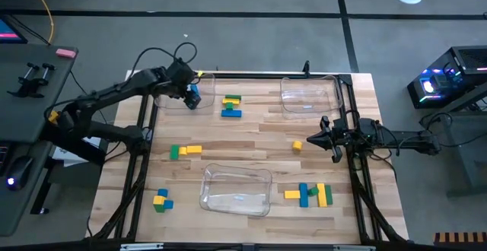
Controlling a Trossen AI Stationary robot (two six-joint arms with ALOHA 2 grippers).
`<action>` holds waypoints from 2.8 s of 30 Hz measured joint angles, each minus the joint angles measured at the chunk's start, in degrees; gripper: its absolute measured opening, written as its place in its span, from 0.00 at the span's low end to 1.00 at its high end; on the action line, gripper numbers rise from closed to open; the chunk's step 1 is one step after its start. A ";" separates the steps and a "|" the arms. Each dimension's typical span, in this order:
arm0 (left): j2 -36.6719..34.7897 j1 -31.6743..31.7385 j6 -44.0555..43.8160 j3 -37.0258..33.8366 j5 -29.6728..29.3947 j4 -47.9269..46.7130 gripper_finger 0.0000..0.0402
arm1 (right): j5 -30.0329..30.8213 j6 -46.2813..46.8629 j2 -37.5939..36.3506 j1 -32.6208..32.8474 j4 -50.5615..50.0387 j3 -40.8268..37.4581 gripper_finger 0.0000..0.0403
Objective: Sort blocks
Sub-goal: Put the blue block into the left transparent bin
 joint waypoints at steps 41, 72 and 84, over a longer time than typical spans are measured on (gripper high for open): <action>22.53 -84.53 -26.47 1.83 16.44 0.54 0.61 | 0.00 0.00 0.00 -0.02 -0.01 0.00 0.01; 32.76 -78.07 -28.21 0.50 26.78 -4.01 0.13 | -0.01 0.01 0.00 -0.02 -0.01 -0.01 0.01; 13.11 -62.37 -14.37 3.13 12.11 -17.23 0.00 | 0.00 0.02 0.00 -0.01 -0.01 -0.02 0.01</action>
